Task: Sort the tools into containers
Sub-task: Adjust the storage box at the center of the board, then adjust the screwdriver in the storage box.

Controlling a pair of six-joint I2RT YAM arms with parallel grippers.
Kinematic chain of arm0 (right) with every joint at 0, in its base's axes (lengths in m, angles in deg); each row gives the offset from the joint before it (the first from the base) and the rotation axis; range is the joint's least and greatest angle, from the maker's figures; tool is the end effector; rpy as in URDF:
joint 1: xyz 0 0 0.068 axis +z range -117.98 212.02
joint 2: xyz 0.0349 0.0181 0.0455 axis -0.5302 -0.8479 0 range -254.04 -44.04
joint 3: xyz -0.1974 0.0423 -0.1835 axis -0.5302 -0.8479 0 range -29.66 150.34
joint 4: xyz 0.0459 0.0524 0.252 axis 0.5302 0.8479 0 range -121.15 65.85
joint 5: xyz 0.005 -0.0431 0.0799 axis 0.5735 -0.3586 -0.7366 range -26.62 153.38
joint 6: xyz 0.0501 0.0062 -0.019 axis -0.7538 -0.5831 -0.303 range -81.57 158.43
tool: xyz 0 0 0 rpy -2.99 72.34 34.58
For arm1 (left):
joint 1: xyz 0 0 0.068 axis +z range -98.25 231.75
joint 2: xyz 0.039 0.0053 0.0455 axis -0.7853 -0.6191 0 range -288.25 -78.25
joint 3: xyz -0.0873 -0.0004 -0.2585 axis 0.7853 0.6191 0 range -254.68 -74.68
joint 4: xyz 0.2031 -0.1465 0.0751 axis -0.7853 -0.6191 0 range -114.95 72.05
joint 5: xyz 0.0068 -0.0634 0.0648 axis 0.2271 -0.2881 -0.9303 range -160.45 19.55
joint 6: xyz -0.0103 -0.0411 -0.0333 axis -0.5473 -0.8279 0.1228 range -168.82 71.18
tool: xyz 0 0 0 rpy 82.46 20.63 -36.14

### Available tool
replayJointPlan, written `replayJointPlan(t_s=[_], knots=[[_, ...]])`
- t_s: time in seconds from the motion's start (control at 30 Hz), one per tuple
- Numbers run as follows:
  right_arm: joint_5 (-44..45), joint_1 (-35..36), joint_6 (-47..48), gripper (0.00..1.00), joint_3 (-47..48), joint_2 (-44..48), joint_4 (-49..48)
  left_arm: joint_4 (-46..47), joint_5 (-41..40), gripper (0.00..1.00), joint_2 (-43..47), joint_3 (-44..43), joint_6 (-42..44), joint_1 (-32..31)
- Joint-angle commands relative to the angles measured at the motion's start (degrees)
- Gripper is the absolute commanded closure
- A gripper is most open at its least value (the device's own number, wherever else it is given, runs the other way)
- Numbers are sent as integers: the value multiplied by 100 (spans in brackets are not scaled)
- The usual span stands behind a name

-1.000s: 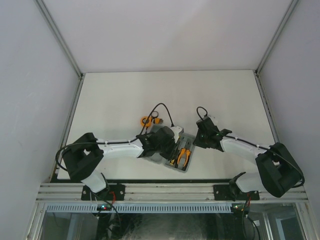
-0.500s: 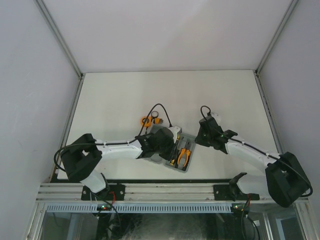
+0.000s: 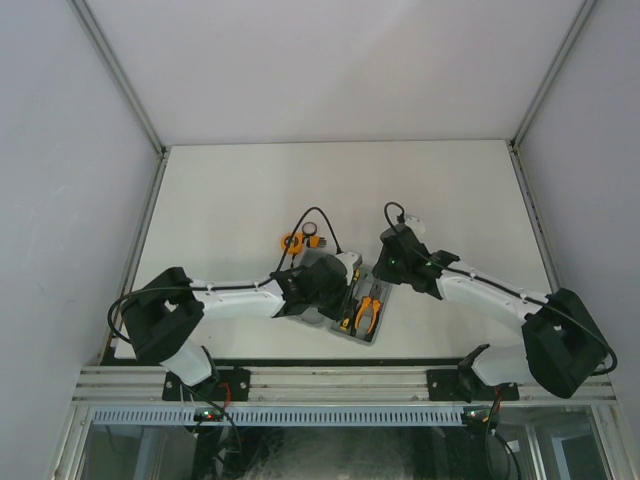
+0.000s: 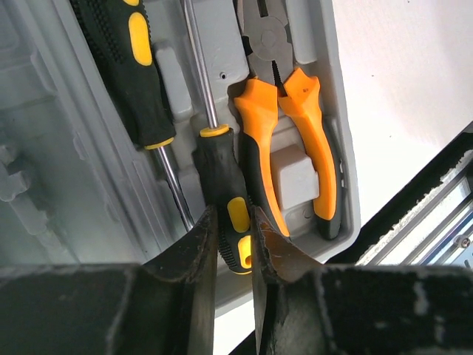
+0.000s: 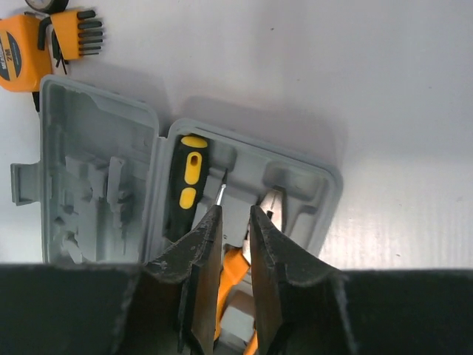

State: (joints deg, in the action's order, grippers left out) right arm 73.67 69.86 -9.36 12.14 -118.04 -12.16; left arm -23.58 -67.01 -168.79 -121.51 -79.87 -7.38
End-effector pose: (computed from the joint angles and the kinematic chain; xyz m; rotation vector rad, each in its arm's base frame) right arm 0.2053 0.1513 0.2026 0.2950 2.4771 0.4324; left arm 0.1584 -0.2692 0.1685 0.6550 2.5008 -0.7331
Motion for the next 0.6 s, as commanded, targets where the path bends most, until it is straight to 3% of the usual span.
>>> replayJointPlan(t_s=[0.0, 0.57], knots=[[-21, 188, -196, 80, 408, -410, -312, -243, -91, 77, -86, 61, -230, -46], [-48, 335, -411, 93, 899, -1538, -149, -272, -64, 77, -174, 72, -402, -53]])
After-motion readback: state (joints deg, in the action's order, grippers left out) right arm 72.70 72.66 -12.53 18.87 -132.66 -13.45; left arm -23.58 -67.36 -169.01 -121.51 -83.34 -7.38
